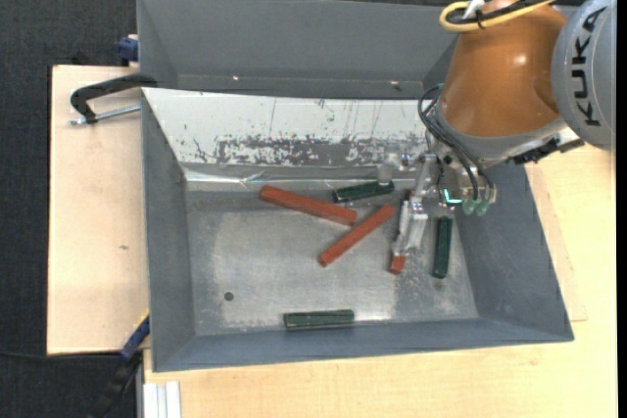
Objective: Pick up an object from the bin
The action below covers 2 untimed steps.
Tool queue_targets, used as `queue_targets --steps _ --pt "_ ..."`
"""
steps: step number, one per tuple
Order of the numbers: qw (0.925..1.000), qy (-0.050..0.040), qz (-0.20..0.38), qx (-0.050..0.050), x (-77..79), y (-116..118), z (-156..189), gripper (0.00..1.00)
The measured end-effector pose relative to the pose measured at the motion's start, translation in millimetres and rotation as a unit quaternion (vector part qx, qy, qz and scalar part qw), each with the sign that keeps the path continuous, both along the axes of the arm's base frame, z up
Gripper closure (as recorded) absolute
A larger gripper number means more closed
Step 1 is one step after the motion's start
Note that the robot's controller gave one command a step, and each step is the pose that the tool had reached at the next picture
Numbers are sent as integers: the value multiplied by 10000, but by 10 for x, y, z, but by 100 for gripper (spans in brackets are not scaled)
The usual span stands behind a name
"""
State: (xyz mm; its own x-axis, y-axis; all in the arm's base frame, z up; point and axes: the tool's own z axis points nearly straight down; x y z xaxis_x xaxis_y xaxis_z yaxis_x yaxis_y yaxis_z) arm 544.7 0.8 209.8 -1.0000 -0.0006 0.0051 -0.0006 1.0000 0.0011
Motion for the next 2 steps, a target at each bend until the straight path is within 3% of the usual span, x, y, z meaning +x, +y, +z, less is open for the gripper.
queue_targets --steps 2 --pt "10000 -65 43 -2 42 2 -2 0"
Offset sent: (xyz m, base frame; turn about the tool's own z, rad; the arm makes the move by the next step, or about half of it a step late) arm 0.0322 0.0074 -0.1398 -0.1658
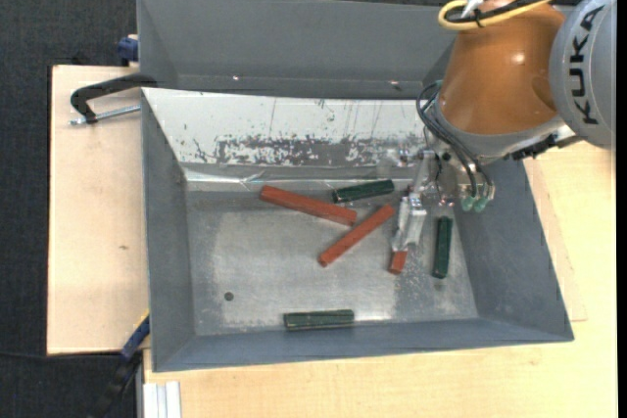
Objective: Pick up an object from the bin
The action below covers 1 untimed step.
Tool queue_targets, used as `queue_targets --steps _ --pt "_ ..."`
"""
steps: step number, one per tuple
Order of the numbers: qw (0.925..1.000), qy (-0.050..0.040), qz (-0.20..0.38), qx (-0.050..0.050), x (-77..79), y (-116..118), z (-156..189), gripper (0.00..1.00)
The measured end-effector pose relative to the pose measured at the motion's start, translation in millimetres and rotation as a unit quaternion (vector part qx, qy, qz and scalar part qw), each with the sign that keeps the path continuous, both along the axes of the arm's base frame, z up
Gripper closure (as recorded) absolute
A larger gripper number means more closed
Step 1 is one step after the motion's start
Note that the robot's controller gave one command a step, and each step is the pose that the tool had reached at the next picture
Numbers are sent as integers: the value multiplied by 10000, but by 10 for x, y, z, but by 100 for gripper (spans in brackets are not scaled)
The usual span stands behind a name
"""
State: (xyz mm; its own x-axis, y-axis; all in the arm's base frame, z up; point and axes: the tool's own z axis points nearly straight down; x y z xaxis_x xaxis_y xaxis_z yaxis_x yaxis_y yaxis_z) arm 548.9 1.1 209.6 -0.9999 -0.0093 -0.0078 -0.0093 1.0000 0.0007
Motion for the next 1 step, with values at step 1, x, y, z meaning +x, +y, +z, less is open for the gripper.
queue_targets --steps 1 --pt "9975 27 703 -6 47 375 -468 0"
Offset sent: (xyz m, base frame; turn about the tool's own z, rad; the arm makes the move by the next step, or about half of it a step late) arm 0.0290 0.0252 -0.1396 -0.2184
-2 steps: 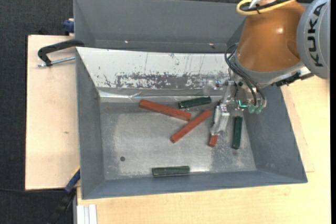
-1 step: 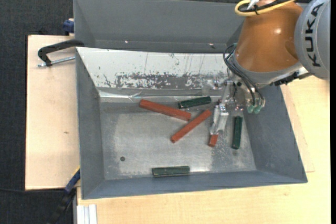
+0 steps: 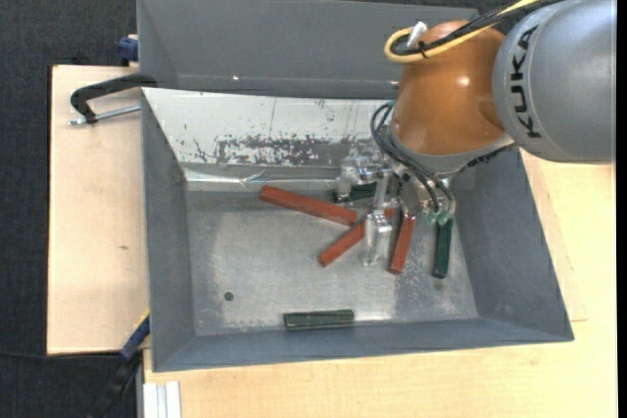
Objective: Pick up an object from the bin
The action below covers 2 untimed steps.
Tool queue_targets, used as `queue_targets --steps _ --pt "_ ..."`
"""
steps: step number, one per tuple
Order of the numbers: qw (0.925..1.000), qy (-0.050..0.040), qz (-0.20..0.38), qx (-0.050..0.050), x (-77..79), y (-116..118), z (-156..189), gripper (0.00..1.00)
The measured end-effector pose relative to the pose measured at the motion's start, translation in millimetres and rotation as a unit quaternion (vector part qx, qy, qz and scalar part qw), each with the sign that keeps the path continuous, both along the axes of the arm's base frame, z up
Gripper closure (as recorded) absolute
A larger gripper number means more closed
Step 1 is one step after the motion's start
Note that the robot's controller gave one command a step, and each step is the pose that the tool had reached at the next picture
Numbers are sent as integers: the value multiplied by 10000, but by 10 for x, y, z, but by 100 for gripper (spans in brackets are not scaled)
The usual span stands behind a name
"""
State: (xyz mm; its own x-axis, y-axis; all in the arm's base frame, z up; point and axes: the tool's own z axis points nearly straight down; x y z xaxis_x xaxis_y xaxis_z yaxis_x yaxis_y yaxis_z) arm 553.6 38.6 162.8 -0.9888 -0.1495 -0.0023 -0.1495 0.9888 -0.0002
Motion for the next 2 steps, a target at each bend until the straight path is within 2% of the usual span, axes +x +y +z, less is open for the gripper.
queue_targets --steps 1,2 --pt "9996 -29 278 17 157 36 -531 0" --pt "9982 -102 -583 29 141 128 -849 100"
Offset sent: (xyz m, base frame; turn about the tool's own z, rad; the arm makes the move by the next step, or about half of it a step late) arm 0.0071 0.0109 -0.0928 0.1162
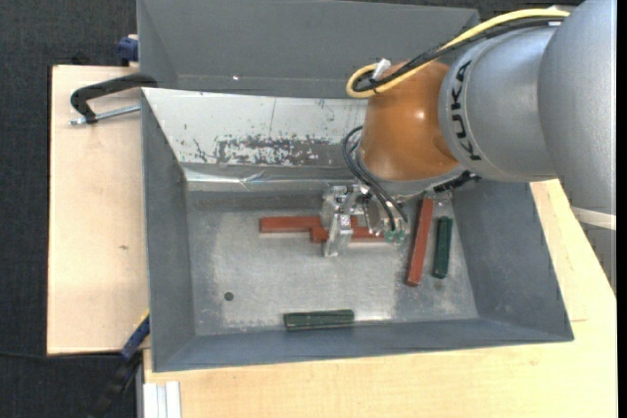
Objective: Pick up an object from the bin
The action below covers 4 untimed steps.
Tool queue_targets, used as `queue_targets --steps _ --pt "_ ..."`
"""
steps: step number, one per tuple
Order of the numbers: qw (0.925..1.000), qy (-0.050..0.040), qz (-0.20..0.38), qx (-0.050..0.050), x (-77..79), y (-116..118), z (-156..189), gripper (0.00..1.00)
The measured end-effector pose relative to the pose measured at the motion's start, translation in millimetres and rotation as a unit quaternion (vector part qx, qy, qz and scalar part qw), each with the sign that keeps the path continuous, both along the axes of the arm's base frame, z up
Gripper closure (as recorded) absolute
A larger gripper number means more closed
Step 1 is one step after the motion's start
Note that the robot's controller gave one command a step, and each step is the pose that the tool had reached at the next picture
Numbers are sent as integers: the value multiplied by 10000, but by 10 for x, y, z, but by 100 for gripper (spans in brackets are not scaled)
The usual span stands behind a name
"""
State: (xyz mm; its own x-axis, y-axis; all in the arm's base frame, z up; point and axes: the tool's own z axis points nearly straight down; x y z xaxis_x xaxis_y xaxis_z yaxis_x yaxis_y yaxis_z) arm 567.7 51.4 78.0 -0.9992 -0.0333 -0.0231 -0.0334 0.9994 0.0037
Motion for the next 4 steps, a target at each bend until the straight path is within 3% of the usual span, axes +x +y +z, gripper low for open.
queue_targets --steps 1,2,3,4 --pt "10000 0 0 0 0 0 0 100" --pt "9998 76 -182 -8 -102 164 1499 100" --pt "9998 91 -180 -12 -109 163 1486 0" --pt "9998 91 -180 -12 -109 163 1486 0"
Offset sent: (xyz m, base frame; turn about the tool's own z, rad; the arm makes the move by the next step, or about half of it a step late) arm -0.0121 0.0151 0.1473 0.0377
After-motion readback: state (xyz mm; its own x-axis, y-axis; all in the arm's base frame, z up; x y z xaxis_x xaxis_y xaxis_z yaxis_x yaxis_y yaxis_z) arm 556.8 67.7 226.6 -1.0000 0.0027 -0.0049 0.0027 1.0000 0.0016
